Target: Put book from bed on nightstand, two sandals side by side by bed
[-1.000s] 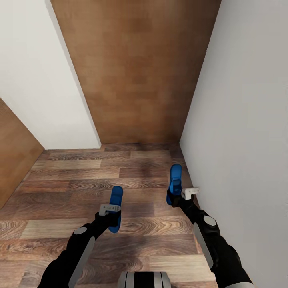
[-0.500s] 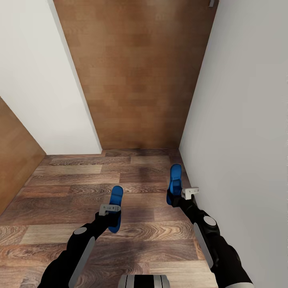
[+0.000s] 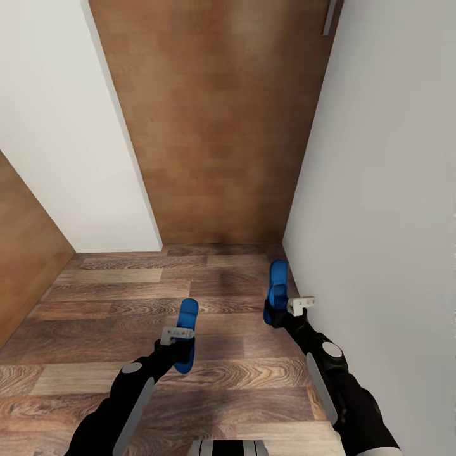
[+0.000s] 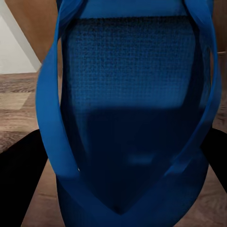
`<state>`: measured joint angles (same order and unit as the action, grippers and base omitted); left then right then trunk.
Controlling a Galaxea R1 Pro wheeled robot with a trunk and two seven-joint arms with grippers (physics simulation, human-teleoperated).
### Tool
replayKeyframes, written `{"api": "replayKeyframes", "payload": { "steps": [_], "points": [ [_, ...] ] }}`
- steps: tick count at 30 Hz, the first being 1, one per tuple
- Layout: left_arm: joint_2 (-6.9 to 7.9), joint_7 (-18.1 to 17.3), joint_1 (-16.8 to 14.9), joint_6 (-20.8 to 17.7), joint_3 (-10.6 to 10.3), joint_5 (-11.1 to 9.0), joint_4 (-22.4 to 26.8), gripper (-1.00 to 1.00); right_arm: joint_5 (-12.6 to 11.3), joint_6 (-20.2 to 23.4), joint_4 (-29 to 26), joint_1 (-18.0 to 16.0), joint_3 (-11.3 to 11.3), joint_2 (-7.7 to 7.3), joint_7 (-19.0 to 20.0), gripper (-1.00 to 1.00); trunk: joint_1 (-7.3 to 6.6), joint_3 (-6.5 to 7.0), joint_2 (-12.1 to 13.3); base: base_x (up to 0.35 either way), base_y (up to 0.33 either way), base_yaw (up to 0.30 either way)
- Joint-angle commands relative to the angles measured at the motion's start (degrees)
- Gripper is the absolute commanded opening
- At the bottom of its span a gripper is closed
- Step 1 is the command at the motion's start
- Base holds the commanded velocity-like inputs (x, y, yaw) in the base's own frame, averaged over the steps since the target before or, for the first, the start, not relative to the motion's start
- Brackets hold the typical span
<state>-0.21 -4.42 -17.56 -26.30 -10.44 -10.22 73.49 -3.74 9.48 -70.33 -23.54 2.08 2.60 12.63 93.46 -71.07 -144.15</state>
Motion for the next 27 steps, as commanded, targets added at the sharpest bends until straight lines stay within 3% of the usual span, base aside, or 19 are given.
{"api": "replayKeyframes", "payload": {
  "steps": [1, 23, 25, 27],
  "points": [
    [-0.07, -0.1, 0.0, -0.3, 0.0, -0.3, 0.0, -1.0, -0.4, 0.4, -0.1, 0.0, -0.1, 0.02, 0.2, -1.0, -0.03, 0.18, 0.0, 0.0, 0.0, 0.0],
    [0.1, -0.8, 0.0, -0.4, 0.0, -0.5, 0.0, -1.0, -0.4, 0.4, -0.1, 0.0, -0.1, 0.03, 0.2, -1.0, -0.6, 5.06, 0.3, 0.0, 0.0, 0.0],
    [0.53, -4.2, 0.0, -0.4, 0.2, -0.6, 0.0, -1.0, -0.4, 0.4, -0.1, 0.0, -0.1, 0.03, 0.2, -1.0, -0.63, 5.28, 0.3, 0.0, 0.0, 0.0],
    [2.12, -14.4, 0.0, -0.5, 0.7, -0.5, 0.0, -1.0, -0.4, 0.4, -0.1, 0.0, -0.1, 0.03, 0.2, -1.0, -0.65, 5.5, 0.3, 0.0, 0.0, 0.0]
  ]
}}
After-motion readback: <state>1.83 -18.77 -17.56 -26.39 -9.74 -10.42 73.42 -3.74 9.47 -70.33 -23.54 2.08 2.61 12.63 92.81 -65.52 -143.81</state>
